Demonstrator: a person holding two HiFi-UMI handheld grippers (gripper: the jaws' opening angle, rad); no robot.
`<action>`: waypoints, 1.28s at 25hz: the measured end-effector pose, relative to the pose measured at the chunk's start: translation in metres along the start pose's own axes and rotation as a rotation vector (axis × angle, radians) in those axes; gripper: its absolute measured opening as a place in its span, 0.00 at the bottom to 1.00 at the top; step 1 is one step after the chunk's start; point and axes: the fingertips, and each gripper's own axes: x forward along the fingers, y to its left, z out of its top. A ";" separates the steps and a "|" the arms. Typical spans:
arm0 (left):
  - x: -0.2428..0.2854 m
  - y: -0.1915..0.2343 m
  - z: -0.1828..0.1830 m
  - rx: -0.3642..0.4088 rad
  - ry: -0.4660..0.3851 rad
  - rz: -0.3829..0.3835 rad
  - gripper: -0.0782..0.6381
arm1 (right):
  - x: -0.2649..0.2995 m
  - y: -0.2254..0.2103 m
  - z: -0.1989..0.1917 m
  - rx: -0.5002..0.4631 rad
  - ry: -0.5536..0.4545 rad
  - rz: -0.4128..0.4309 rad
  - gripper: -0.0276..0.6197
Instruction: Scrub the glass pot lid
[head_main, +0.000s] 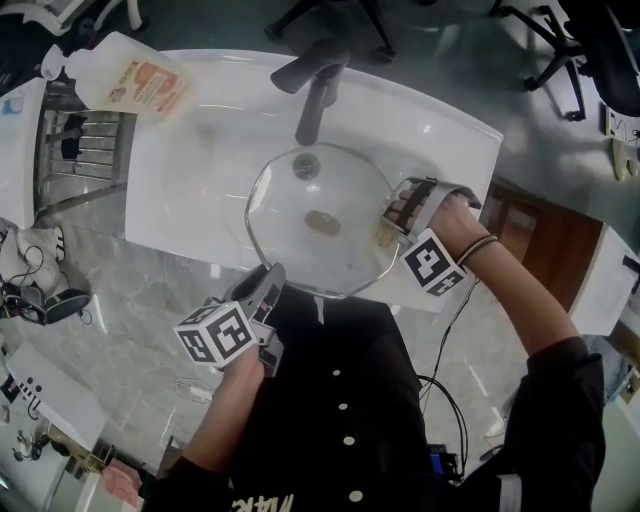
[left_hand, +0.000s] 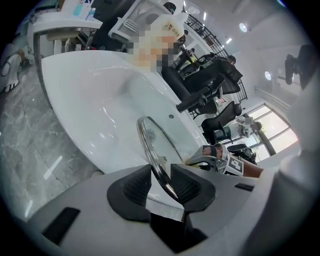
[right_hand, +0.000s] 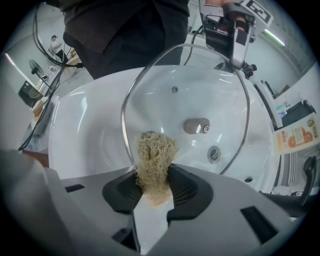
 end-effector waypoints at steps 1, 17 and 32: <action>0.000 0.000 0.000 -0.001 0.001 0.000 0.30 | -0.002 -0.006 0.001 0.024 -0.009 -0.023 0.26; 0.001 0.001 0.001 -0.016 -0.015 -0.010 0.30 | 0.000 -0.219 0.069 0.315 -0.161 -0.566 0.27; 0.002 0.006 -0.002 -0.001 0.029 -0.015 0.31 | 0.009 -0.181 0.085 0.241 -0.164 -0.459 0.26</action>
